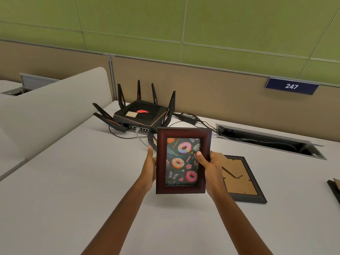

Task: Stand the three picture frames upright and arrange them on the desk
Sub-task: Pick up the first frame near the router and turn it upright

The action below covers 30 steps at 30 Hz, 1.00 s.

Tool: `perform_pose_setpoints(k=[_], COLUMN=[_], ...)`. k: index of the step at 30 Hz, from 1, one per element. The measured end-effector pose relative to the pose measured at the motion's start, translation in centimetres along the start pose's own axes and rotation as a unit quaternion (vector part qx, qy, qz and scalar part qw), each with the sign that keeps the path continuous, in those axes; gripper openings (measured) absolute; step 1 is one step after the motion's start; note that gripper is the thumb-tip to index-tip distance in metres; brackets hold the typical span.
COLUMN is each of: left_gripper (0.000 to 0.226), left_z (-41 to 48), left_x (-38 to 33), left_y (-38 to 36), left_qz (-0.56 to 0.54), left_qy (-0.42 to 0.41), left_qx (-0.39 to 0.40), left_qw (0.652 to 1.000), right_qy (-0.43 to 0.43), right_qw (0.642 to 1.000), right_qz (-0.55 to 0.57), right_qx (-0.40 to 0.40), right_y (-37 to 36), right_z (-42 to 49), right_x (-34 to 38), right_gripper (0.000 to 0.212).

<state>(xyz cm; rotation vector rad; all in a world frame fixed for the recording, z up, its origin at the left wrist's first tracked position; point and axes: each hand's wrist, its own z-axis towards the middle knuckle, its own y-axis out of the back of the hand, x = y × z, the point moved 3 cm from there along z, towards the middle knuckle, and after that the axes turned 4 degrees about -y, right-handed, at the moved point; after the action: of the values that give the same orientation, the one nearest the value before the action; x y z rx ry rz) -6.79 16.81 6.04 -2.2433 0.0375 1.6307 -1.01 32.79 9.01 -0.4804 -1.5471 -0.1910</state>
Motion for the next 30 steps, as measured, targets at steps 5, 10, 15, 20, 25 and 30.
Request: perform_pose_setpoints(k=[5,10,15,20,25,30], left_gripper=[0.065,0.070,0.074,0.068,0.066,0.067], left_z=[1.3,2.5,3.2,3.7,3.3,1.9], left_x=[-0.2,-0.2,0.4,1.1,1.2,0.8], left_y=[0.0,-0.3,-0.2,-0.2,-0.3,-0.1], left_qz=[0.006,-0.002,-0.003,-0.001,0.016,0.064], left_qy=[-0.017,-0.024,-0.015,-0.023,-0.014,-0.046], left_qx=[-0.013,-0.034,-0.035,-0.023,-0.018,-0.054], left_qw=[1.000,0.999,0.999,0.999,1.000,0.995], right_qy=[0.002,-0.009,-0.020,-0.033,-0.038,-0.049], right_qw=[1.000,0.999,0.999,0.999,0.999,0.996], right_qz=[-0.017,-0.032,-0.032,-0.033,-0.033,-0.064], right_qx=[0.007,0.006,0.008,0.006,0.010,0.025], right_y=[-0.7,-1.0,-0.9,-0.6,-0.3,-0.1], right_z=[1.4,2.7,3.4,3.7,3.9,4.0], right_x=[-1.0,-2.5,-3.5,-4.1,-4.3,-4.2], right_gripper=[0.009,0.012,0.009,0.013,0.011,0.016])
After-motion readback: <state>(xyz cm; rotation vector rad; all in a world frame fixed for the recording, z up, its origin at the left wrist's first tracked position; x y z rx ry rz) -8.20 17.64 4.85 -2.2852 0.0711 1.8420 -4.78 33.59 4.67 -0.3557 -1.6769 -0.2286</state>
